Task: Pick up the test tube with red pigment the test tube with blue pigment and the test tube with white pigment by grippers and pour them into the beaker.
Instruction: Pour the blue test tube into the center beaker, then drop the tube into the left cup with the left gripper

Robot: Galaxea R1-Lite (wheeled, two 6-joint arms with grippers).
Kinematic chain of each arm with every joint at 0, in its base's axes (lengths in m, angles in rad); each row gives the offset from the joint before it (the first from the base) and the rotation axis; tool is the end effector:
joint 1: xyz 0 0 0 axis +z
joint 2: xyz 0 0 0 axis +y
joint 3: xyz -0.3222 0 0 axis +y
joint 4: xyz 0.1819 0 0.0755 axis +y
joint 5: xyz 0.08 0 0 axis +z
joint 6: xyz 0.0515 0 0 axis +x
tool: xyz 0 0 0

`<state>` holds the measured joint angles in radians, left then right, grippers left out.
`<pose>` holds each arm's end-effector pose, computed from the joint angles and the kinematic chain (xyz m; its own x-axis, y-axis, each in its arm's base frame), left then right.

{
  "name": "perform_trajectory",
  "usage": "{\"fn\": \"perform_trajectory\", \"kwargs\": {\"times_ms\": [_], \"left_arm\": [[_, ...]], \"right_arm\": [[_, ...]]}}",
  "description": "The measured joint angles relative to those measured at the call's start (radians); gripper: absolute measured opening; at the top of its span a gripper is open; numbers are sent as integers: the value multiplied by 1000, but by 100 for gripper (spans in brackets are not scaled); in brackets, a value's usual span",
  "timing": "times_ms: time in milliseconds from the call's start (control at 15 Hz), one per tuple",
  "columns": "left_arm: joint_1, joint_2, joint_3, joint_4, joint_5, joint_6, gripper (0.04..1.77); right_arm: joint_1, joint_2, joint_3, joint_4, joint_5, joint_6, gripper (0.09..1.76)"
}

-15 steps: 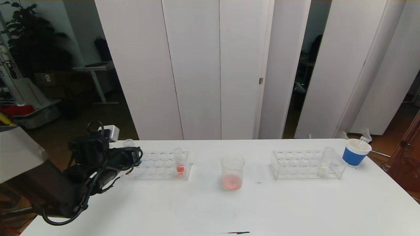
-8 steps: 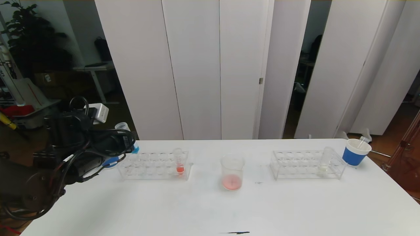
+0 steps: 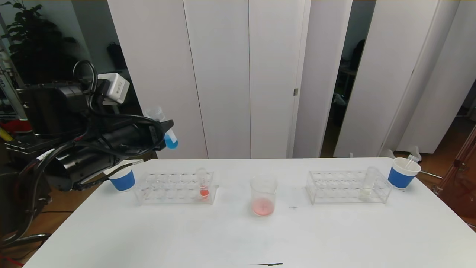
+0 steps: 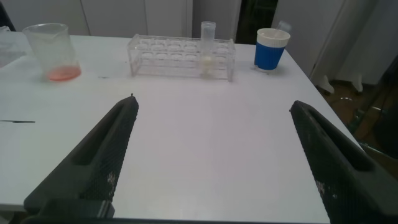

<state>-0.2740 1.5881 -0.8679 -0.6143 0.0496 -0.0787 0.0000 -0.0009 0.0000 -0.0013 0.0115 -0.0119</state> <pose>0.3114 -0.0849 0.2450 0.9695 -0.2210 -0.1056 0.2141 0.9741 -0.0730 -0.0089 0.0006 0.0757 0.9999 0.0115 0.0022 -0.0115 0.9999 -0.0119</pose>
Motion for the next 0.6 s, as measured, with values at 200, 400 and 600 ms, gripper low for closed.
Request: {"fn": "perform_trajectory", "kwargs": {"times_ms": [200,400,600], "left_arm": [[-69,42,-35,-15,-24,149,56],[-140,132,-89,-52,-37,222,56],[-194,241,-149,-149,-43,284,56]], "right_arm": [[0,0,0,0,0,0,175],[0,0,0,0,0,0,175],[0,0,0,0,0,0,175]]}}
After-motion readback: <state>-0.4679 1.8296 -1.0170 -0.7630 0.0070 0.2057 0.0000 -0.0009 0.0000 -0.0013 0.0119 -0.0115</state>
